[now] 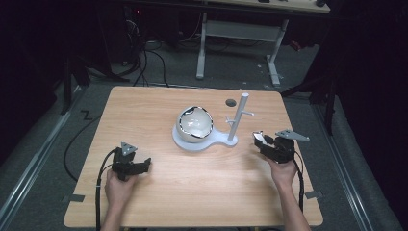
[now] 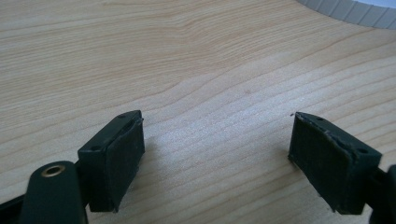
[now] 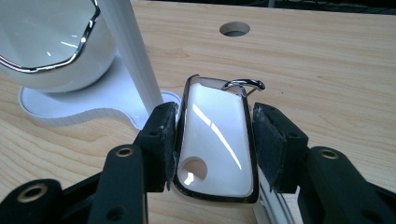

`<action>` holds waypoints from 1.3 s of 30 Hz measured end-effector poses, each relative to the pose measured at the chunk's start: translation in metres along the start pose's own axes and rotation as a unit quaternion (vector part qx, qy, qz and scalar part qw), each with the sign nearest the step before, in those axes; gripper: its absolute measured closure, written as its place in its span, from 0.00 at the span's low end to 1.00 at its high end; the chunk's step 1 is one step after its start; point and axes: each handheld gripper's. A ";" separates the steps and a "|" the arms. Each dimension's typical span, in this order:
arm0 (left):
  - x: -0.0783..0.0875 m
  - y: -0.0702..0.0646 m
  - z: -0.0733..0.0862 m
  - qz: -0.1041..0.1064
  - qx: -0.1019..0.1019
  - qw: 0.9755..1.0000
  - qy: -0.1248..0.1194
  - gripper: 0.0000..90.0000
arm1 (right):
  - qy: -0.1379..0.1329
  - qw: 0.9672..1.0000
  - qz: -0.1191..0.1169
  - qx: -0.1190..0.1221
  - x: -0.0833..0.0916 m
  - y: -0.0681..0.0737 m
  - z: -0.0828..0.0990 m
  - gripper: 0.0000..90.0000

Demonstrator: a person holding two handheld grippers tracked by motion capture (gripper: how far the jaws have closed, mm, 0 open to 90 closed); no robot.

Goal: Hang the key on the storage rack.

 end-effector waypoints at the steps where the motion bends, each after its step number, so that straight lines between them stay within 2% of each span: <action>1: 0.000 0.000 0.000 0.000 0.000 1.000 0.000 0.21 | 0.000 1.000 0.000 0.000 0.000 0.000 0.000 0.57; 8: 0.000 0.000 0.000 0.000 0.000 1.000 0.000 0.21 | -0.015 1.000 -0.011 -0.006 0.010 0.000 -0.002 0.57; 14: 0.000 0.000 0.000 0.000 0.000 1.000 0.000 0.21 | -0.032 0.999 -0.022 0.006 0.024 0.005 -0.006 0.57; 24: 0.000 0.000 0.000 0.000 0.000 1.000 0.000 0.21 | -0.050 0.998 -0.039 0.011 0.037 0.010 -0.010 0.57; 39: 0.000 0.000 0.000 0.000 0.000 1.000 0.000 0.21 | -0.077 0.994 -0.058 0.042 0.059 0.023 -0.032 0.57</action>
Point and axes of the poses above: each handheld gripper's, and its own axes: x roughly backward along the jaws, z roughly out of its underside, y roughly to its left, and after that the axes turned 5 degrees about x, right-handed
